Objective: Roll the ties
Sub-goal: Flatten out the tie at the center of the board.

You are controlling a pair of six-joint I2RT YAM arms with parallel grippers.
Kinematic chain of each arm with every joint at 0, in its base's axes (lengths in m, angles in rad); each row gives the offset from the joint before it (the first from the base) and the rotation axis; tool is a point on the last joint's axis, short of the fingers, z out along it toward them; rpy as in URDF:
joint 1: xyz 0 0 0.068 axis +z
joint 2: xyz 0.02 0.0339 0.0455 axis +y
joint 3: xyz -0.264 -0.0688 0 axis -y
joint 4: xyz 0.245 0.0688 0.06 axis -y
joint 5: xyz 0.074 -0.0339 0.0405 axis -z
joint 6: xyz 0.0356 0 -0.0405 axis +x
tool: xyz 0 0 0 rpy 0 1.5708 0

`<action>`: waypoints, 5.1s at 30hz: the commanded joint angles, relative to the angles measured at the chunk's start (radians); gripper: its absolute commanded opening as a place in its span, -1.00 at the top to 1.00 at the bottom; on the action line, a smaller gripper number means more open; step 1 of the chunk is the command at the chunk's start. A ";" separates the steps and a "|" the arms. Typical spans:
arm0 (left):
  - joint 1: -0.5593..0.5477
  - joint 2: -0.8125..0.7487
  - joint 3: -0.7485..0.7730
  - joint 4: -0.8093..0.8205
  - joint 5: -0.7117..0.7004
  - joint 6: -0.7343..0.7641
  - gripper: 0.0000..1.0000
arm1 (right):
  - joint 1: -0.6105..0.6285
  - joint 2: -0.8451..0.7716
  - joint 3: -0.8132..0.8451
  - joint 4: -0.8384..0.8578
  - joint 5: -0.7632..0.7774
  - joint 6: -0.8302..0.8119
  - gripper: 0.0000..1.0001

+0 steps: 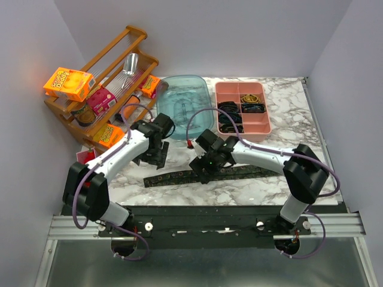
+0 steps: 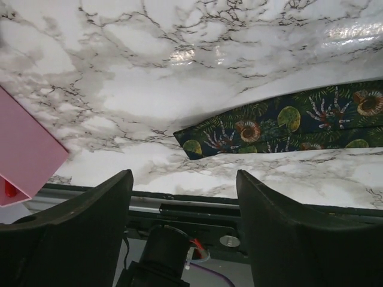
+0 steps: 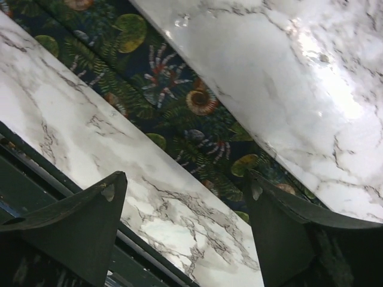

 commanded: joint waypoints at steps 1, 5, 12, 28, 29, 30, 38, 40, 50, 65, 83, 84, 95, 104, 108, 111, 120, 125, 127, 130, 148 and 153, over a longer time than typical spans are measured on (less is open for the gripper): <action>0.094 -0.133 0.026 0.024 0.055 -0.013 -0.69 | 0.039 0.060 0.063 0.049 0.040 -0.041 -0.75; 0.182 -0.219 0.027 0.080 0.176 -0.003 -0.75 | 0.080 0.123 0.123 0.054 0.104 -0.047 -0.77; 0.226 -0.262 0.023 0.106 0.262 0.021 -0.76 | 0.113 0.219 0.220 0.064 0.164 -0.106 -0.81; 0.252 -0.271 -0.019 0.121 0.285 0.044 -0.75 | 0.131 0.227 0.179 0.090 0.078 -0.129 -0.66; 0.254 -0.272 -0.020 0.121 0.284 0.044 -0.75 | 0.131 0.219 0.167 0.095 0.078 -0.127 -0.62; 0.257 -0.272 -0.020 0.123 0.282 0.046 -0.75 | 0.133 0.215 0.162 0.100 0.078 -0.127 -0.59; 0.269 -0.282 -0.037 0.120 0.270 0.046 -0.75 | 0.137 0.199 0.136 0.120 0.105 -0.116 0.18; 0.272 -0.284 -0.039 0.115 0.270 0.047 -0.75 | 0.140 0.177 0.127 0.126 0.109 -0.116 0.18; 0.280 -0.290 -0.057 0.107 0.247 0.041 -0.75 | 0.143 0.089 0.084 0.121 0.100 -0.107 -0.35; 0.291 -0.383 -0.235 0.170 0.425 -0.054 -0.57 | 0.179 0.106 0.108 0.133 0.084 -0.118 -0.53; 0.277 -0.451 -0.425 0.290 0.568 -0.227 1.00 | 0.221 0.176 0.114 0.198 0.243 -0.156 -0.62; 0.275 -0.449 -0.428 0.295 0.561 -0.238 1.00 | 0.223 0.173 0.107 0.201 0.246 -0.156 -0.61; 0.275 -0.411 -0.396 0.313 0.528 -0.240 1.00 | 0.237 0.120 0.010 0.253 0.246 -0.126 -0.36; 0.275 -0.405 -0.390 0.313 0.497 -0.244 1.00 | 0.240 0.112 -0.005 0.276 0.282 -0.115 -0.18; 0.275 -0.406 -0.375 0.314 0.469 -0.247 0.84 | 0.241 0.143 -0.005 0.275 0.327 -0.106 -0.18; 0.275 -0.406 -0.349 0.316 0.456 -0.246 0.45 | 0.241 0.170 0.004 0.267 0.413 -0.072 -0.18; 0.277 -0.351 -0.295 0.376 0.405 -0.243 -0.29 | 0.234 0.239 0.076 0.198 0.479 0.041 -0.19; 0.278 -0.318 -0.301 0.449 0.382 -0.270 -0.29 | 0.173 0.238 0.102 0.181 0.402 0.106 -0.20; 0.285 -0.313 -0.318 0.492 0.361 -0.289 -0.29 | 0.148 0.227 0.101 0.183 0.362 0.117 -0.20; 0.295 -0.318 -0.344 0.560 0.351 -0.304 -0.29 | 0.107 0.204 0.093 0.187 0.301 0.121 -0.21; 0.357 -0.377 -0.562 0.859 0.371 -0.319 -0.29 | 0.083 -0.040 0.107 0.198 -0.001 0.103 -0.49; 0.361 -0.390 -0.634 0.899 0.311 -0.353 -0.22 | 0.083 0.017 0.180 0.198 -0.073 0.111 -0.47</action>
